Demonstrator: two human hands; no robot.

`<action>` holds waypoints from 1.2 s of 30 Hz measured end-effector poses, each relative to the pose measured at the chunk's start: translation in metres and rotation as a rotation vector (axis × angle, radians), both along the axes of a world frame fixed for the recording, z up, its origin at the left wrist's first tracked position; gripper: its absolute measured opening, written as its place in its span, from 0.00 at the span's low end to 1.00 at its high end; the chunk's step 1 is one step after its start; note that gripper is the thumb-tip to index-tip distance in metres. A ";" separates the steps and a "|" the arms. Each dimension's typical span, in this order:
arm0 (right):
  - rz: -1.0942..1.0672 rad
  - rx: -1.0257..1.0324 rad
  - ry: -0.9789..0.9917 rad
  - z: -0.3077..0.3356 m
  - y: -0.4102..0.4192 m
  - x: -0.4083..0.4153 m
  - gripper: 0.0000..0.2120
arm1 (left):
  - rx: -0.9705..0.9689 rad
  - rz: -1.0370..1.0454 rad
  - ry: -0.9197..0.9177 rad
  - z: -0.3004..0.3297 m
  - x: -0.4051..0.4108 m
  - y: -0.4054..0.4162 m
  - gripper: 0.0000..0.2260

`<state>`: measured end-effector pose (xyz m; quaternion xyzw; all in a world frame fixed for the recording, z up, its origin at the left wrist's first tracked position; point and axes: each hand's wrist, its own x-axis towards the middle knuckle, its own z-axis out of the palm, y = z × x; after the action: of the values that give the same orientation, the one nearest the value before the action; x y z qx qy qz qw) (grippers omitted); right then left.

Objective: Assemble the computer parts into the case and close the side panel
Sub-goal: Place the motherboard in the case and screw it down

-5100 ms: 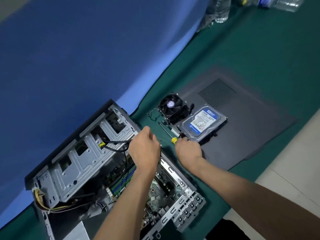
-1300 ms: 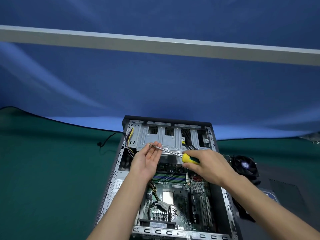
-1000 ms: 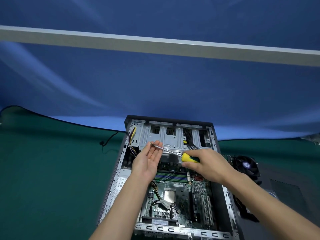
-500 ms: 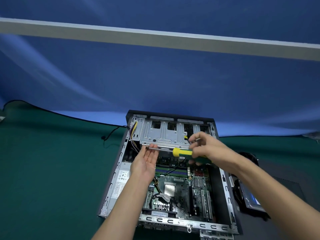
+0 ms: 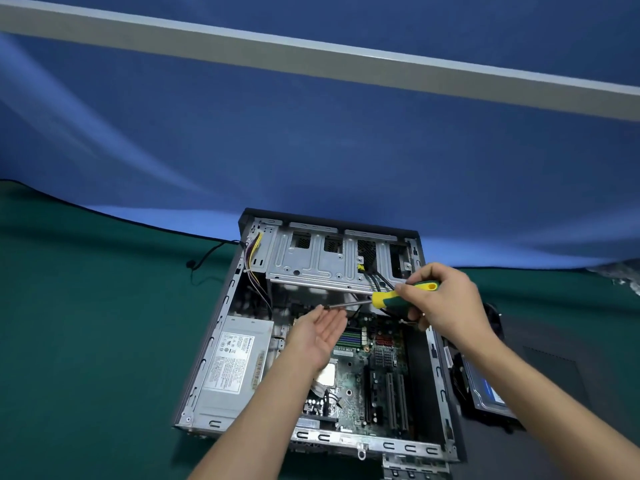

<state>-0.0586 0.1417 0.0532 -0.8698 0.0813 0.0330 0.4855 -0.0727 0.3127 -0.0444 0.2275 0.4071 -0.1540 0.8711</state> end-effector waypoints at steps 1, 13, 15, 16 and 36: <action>-0.014 -0.004 0.003 -0.002 -0.002 -0.002 0.08 | -0.001 -0.033 -0.005 -0.003 0.000 -0.001 0.07; -0.069 -0.322 0.079 -0.020 -0.030 0.003 0.07 | 0.629 -0.714 -0.128 -0.029 0.003 -0.002 0.11; -0.042 -0.406 0.096 -0.023 -0.030 0.005 0.07 | 0.697 -0.702 -0.116 -0.037 0.000 0.002 0.08; -0.032 -0.434 0.103 -0.025 -0.029 0.005 0.07 | 0.716 -0.716 -0.108 -0.041 -0.002 0.004 0.08; -0.021 -0.480 0.179 -0.052 -0.015 0.024 0.08 | 1.041 -0.996 -0.215 -0.069 -0.006 0.002 0.08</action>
<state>-0.0342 0.1263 0.0008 -0.9529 0.1382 0.0845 0.2563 -0.0783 0.3152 -0.1135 0.7847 0.1881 -0.2954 0.5115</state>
